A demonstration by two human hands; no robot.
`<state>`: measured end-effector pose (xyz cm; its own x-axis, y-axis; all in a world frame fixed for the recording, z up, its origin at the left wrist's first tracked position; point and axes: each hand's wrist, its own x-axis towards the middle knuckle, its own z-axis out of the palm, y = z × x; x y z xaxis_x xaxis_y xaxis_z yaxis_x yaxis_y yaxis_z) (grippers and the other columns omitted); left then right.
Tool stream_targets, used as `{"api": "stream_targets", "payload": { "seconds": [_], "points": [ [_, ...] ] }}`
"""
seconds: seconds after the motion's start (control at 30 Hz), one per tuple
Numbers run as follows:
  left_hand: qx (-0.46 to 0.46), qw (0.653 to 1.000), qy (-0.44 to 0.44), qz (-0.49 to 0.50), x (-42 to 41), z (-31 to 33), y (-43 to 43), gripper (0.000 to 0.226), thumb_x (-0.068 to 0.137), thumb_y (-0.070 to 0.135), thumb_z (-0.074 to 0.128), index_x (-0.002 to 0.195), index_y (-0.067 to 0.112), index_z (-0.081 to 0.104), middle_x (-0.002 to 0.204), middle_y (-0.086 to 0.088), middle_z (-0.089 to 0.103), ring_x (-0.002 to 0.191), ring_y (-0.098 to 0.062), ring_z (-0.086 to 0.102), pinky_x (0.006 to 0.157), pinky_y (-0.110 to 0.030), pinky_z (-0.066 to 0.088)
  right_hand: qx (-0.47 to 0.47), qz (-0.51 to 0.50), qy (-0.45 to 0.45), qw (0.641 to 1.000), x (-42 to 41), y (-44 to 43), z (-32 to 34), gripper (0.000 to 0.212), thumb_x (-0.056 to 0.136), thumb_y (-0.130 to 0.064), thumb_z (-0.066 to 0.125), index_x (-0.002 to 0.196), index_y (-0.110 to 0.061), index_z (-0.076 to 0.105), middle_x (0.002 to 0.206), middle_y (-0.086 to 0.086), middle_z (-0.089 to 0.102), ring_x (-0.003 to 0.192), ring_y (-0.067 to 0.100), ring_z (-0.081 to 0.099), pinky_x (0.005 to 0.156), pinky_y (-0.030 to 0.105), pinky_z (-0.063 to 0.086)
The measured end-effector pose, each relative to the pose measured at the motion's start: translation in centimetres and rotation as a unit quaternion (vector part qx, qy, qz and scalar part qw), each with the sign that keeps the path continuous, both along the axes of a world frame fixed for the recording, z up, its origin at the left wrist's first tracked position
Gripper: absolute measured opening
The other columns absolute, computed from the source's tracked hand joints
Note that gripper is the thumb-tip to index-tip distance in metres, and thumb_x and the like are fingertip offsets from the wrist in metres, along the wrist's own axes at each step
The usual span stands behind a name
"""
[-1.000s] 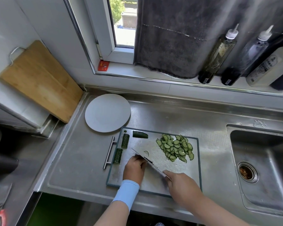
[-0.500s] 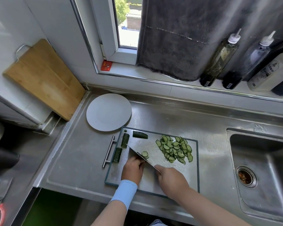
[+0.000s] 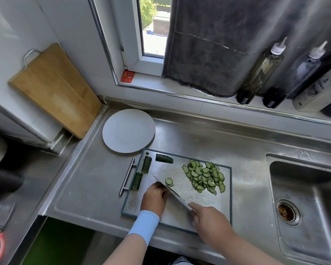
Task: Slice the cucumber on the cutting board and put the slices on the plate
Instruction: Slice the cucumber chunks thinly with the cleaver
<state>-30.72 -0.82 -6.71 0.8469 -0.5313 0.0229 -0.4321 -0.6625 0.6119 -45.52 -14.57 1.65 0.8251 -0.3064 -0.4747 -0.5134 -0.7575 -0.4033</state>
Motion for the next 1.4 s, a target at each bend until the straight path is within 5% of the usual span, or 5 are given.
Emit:
{"api": "stream_targets", "payload": {
  "seconds": [0.33,0.6,0.97,1.17,1.4],
  "points": [
    [-0.017,0.999,0.028,-0.008,0.3,-0.9,0.1,0.02,0.065,-0.001,0.082,0.076,0.016,0.077,0.08,-0.004,0.069,0.071,-0.025,0.065,0.065,-0.021,0.048,0.019,-0.011,-0.002,1.0,2.7,0.5,-0.7,0.018,0.096,-0.018,0.04,0.095,-0.028,0.055,0.076,-0.003,0.056,0.072,0.024,0.048,0.065,0.034,0.043],
    [-0.023,0.999,0.025,-0.025,0.5,-1.2,0.5,0.017,0.068,0.0,0.079,0.079,0.013,0.078,0.088,-0.006,0.07,0.076,-0.027,0.065,0.071,-0.021,0.046,-0.001,-0.026,0.001,1.0,3.6,1.6,-1.1,0.029,0.098,-0.024,0.04,0.12,-0.032,0.058,0.094,0.004,0.069,0.077,0.026,0.052,0.067,0.033,0.046],
    [-0.019,0.999,0.003,-0.045,0.9,-0.8,0.8,0.018,0.069,0.002,0.079,0.077,0.018,0.076,0.085,-0.005,0.07,0.075,-0.027,0.065,0.068,-0.023,0.049,-0.003,-0.038,-0.013,0.999,0.3,2.5,0.3,0.015,0.095,-0.02,0.039,0.102,-0.026,0.051,0.076,0.0,0.058,0.07,0.026,0.05,0.056,0.035,0.034],
    [-0.016,0.999,-0.024,-0.042,0.6,-0.3,0.7,0.022,0.063,0.001,0.084,0.075,0.018,0.076,0.081,-0.002,0.069,0.07,-0.021,0.065,0.064,-0.019,0.048,0.013,-0.032,0.007,0.999,-0.5,1.2,0.2,0.022,0.096,-0.019,0.037,0.108,-0.025,0.055,0.084,0.004,0.065,0.077,0.028,0.057,0.063,0.037,0.042],
    [-0.022,0.999,-0.032,-0.031,0.2,-0.8,0.6,0.019,0.064,0.004,0.086,0.075,0.016,0.077,0.082,0.0,0.07,0.072,-0.018,0.065,0.067,-0.021,0.052,0.046,-0.022,0.011,0.999,1.2,0.3,-0.8,0.021,0.093,-0.014,0.037,0.092,-0.024,0.055,0.078,0.001,0.062,0.075,0.026,0.057,0.064,0.036,0.046]
  ]
}}
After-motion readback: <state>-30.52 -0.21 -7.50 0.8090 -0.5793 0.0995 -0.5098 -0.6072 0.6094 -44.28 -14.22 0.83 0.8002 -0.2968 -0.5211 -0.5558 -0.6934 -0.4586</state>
